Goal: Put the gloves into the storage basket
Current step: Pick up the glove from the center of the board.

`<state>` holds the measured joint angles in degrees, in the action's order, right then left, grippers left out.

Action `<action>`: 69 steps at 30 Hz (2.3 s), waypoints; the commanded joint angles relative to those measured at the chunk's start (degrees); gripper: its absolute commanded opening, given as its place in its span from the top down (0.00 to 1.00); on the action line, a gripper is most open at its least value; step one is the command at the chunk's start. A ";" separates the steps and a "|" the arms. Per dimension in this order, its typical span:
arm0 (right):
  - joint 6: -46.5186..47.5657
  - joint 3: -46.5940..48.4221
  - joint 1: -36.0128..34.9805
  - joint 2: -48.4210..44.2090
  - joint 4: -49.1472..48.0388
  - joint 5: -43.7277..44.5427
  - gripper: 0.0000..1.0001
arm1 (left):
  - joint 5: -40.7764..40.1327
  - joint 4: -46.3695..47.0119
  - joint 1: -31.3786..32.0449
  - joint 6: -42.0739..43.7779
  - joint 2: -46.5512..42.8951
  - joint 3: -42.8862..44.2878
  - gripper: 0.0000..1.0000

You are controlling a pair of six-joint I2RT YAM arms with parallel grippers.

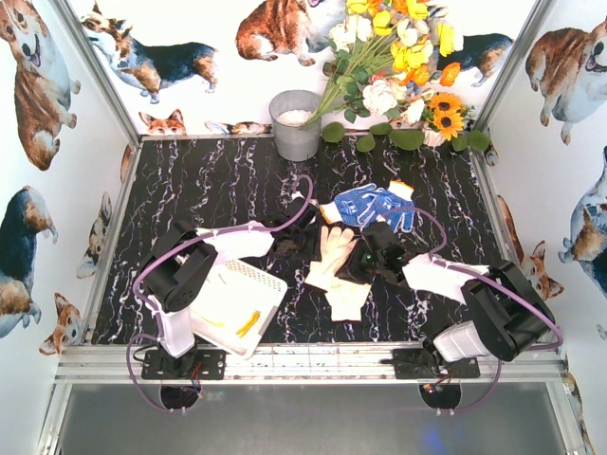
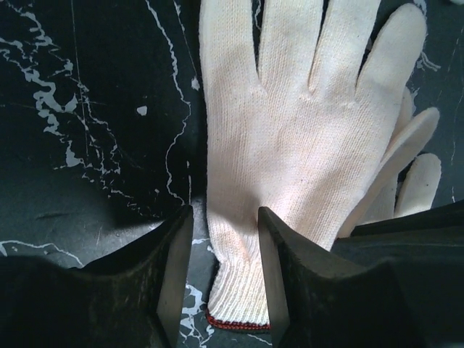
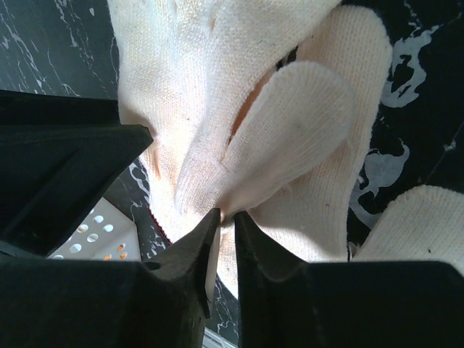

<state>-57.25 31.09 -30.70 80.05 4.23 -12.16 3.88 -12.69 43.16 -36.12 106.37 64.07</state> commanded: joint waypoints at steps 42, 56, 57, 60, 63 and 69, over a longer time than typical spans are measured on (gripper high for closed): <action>16.05 7.59 9.60 -15.62 28.77 -4.34 1.00 | -6.16 2.67 6.70 -15.17 -9.67 -3.25 1.00; 16.75 5.54 9.78 -17.37 28.95 -2.85 1.00 | -8.54 3.74 5.47 -13.88 -9.03 -4.39 0.71; 16.68 5.40 9.78 -17.31 28.77 -2.86 1.00 | -7.81 4.37 5.26 -14.15 -8.76 -4.58 0.71; 16.65 5.21 9.82 -17.08 28.51 -2.79 1.00 | -5.67 6.86 5.18 -15.11 -7.63 -5.00 0.71; 16.71 5.08 9.87 -17.03 28.40 -2.63 1.00 | -4.03 8.16 5.18 -15.62 -6.24 -4.57 0.72; 16.83 4.95 9.87 -17.20 28.59 -2.43 1.00 | 0.34 9.32 5.64 -16.90 -5.80 -6.00 0.72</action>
<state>-40.99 36.56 -21.19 64.12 34.52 -15.11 0.73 -6.28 48.51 -51.86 99.88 59.44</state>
